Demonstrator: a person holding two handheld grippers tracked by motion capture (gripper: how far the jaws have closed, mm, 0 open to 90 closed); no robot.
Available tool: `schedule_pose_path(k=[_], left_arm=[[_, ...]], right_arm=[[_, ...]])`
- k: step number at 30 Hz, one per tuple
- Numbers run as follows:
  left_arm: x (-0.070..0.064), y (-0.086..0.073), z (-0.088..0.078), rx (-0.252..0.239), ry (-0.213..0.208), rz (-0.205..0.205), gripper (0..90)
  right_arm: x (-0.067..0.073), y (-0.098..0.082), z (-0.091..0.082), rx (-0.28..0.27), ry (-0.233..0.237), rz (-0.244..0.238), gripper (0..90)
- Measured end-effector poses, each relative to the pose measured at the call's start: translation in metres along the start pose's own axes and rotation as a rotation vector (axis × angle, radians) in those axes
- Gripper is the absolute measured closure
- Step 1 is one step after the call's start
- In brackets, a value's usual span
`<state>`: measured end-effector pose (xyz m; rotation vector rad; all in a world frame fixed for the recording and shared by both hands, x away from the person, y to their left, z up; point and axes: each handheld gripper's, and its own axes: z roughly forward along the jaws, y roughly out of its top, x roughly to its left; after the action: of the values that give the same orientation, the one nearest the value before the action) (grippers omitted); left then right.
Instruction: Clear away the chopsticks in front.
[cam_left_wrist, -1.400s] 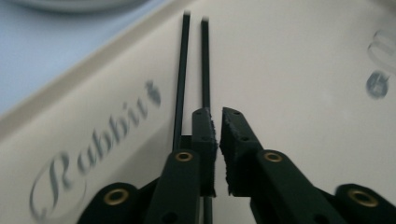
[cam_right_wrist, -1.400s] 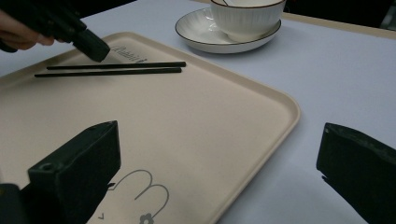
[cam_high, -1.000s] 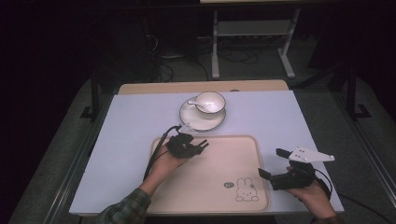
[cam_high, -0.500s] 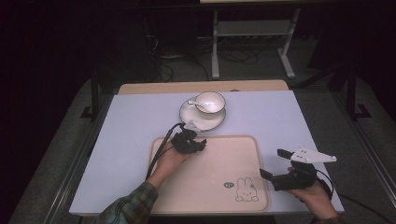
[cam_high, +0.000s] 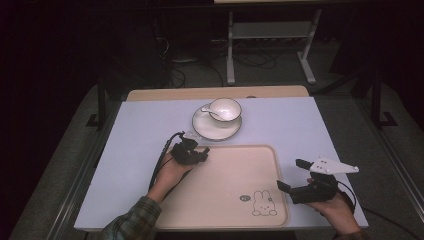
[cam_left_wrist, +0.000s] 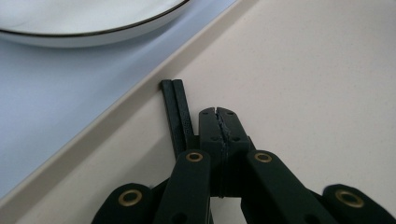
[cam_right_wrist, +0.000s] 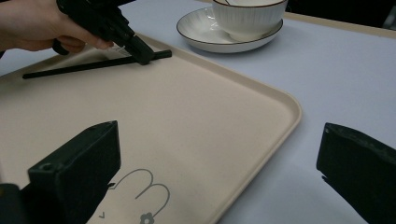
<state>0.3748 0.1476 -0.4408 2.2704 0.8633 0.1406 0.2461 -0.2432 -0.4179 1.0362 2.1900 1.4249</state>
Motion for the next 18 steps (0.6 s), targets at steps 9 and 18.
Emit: schedule_pose_path(k=[9,18], left_arm=[[0.011,-0.02,-0.019,-0.01,0.014,-0.057,89.4],[0.022,-0.037,-0.036,-0.015,0.029,-0.101,89.4]], right_arm=[[0.001,0.0,-0.001,0.0,-0.002,-0.003,0.0],[0.0,-0.001,-0.001,0.001,-0.002,-0.001,0.0]])
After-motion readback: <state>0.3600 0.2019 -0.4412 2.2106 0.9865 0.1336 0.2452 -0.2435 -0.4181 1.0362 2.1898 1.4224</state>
